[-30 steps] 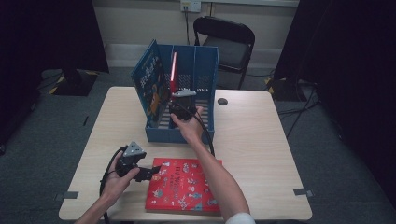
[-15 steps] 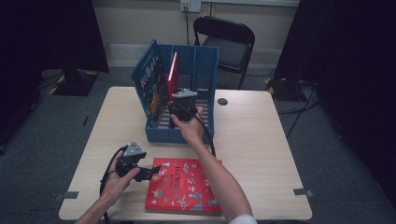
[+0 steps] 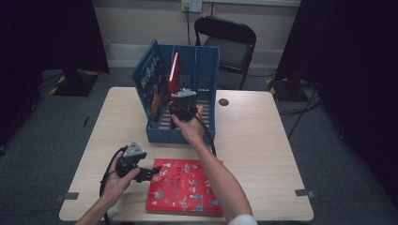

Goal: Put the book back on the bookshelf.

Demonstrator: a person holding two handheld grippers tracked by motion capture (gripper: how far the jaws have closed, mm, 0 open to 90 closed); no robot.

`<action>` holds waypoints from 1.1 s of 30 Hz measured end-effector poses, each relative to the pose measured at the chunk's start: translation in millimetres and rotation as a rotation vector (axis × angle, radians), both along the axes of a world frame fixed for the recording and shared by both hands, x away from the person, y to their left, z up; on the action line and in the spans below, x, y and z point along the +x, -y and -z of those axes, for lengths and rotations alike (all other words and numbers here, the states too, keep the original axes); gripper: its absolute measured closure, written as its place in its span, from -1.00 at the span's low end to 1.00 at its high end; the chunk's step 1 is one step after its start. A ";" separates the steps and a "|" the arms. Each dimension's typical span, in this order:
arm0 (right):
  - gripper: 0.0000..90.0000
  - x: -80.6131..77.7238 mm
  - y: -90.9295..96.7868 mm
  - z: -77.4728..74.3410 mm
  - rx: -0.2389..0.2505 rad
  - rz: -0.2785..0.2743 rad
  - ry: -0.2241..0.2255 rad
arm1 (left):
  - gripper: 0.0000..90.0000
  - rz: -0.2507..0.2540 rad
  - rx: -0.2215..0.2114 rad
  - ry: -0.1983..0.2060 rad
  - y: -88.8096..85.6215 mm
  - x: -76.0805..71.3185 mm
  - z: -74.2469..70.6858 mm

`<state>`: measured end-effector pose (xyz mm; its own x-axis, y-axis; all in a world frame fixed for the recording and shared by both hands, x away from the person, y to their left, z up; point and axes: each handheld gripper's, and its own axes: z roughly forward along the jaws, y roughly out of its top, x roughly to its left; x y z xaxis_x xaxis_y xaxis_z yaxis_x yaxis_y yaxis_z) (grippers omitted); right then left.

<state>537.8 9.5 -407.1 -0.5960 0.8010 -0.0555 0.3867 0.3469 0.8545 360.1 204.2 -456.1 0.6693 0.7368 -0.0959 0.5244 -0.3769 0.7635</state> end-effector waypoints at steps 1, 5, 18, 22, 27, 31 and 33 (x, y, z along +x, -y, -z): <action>0.45 0.3 0.7 -0.3 -0.003 -0.003 -0.001 | -0.63 -0.001 0.001 -0.001 -0.2 0.2 0.1; 0.45 1.3 4.3 -1.0 -0.008 -0.013 -0.004 | -0.63 -0.001 0.001 0.000 0.1 0.2 0.2; 0.47 -1.0 4.4 -4.2 0.004 -0.028 -0.003 | -0.63 -0.001 -0.002 0.000 0.1 0.4 0.2; 0.41 -1.2 4.2 -4.1 -0.001 -0.031 0.000 | -0.63 -0.003 -0.004 0.000 -0.4 0.5 0.0; 0.31 -4.8 7.9 -8.8 0.007 -0.039 0.003 | -0.62 -0.006 -0.003 -0.001 -0.5 0.7 0.0; 0.27 -13.1 14.6 -13.5 0.022 -0.058 -0.001 | -0.62 -0.004 -0.004 0.000 0.1 0.6 -0.4; 0.20 -18.6 18.1 -14.7 0.025 -0.073 -0.006 | -0.62 -0.005 -0.002 0.001 0.1 0.6 -0.6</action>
<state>519.2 -8.6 -392.4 -0.6534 0.7563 -0.0321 0.3661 0.3529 0.8611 360.7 204.1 -455.5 0.6655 0.7402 -0.0962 0.5253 -0.3729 0.7648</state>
